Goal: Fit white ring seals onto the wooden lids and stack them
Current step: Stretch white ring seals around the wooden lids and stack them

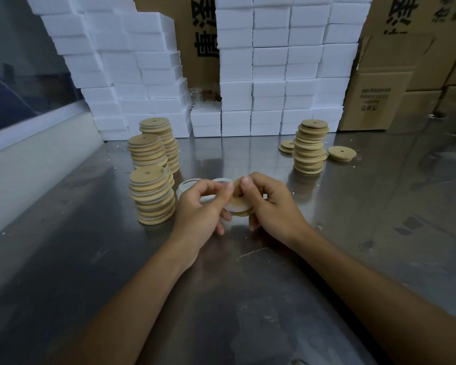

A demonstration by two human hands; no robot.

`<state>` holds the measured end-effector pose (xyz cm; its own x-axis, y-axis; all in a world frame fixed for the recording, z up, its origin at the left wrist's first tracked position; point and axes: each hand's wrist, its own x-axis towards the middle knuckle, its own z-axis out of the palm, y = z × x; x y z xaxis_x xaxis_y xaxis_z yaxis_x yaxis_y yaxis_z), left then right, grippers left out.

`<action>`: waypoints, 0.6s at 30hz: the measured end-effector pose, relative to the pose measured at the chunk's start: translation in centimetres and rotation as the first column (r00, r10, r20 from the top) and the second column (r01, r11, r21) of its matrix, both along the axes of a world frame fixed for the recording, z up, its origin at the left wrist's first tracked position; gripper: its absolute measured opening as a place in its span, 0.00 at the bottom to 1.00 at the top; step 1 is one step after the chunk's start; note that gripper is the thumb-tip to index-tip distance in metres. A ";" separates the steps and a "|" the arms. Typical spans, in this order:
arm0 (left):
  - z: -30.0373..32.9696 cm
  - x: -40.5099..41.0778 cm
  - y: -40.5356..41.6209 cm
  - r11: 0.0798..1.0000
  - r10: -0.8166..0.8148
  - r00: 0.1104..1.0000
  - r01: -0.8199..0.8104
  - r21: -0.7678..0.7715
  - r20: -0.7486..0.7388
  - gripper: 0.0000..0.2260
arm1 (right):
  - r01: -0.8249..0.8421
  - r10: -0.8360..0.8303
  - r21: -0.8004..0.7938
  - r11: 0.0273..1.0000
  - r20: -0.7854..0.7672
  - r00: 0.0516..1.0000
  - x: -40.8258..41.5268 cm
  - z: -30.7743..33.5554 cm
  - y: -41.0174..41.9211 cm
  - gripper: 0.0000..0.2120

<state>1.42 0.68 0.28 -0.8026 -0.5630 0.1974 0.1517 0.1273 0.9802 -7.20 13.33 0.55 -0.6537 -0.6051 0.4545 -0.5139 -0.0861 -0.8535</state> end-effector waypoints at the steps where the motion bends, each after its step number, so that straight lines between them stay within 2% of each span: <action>1: 0.0 0.0 0.1 0.999 -0.029 1.000 0.029 0.015 0.002 0.09 | -0.003 0.003 -0.001 1.000 0.002 1.000 0.0 0.0 0.0 0.14; 6: 0.1 0.2 0.3 0.992 -0.102 0.995 0.102 0.078 -0.006 0.18 | -0.025 0.025 0.000 1.000 0.011 1.000 -0.1 0.1 -0.1 0.15; 10: -0.1 0.1 0.2 0.998 -0.010 1.000 0.012 0.068 -0.028 0.04 | -0.025 0.025 -0.010 1.000 -0.001 1.000 0.1 -0.1 -0.2 0.12; 14: -0.2 0.0 -0.1 0.995 0.099 0.994 -0.099 -0.004 -0.039 0.04 | 0.067 -0.065 0.029 0.997 -0.053 0.996 -0.2 -0.2 0.1 0.09; 18: -0.4 -0.1 0.0 0.988 0.114 0.993 -0.118 -0.097 -0.040 0.04 | 0.112 -0.111 0.013 0.994 -0.053 0.992 -0.5 0.0 0.3 0.08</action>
<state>1.27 0.63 -0.16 -0.7248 -0.6283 0.2827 0.1631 0.2421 0.9564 -7.65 13.60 0.54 -0.6928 -0.5374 0.4809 -0.5635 -0.0127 -0.8260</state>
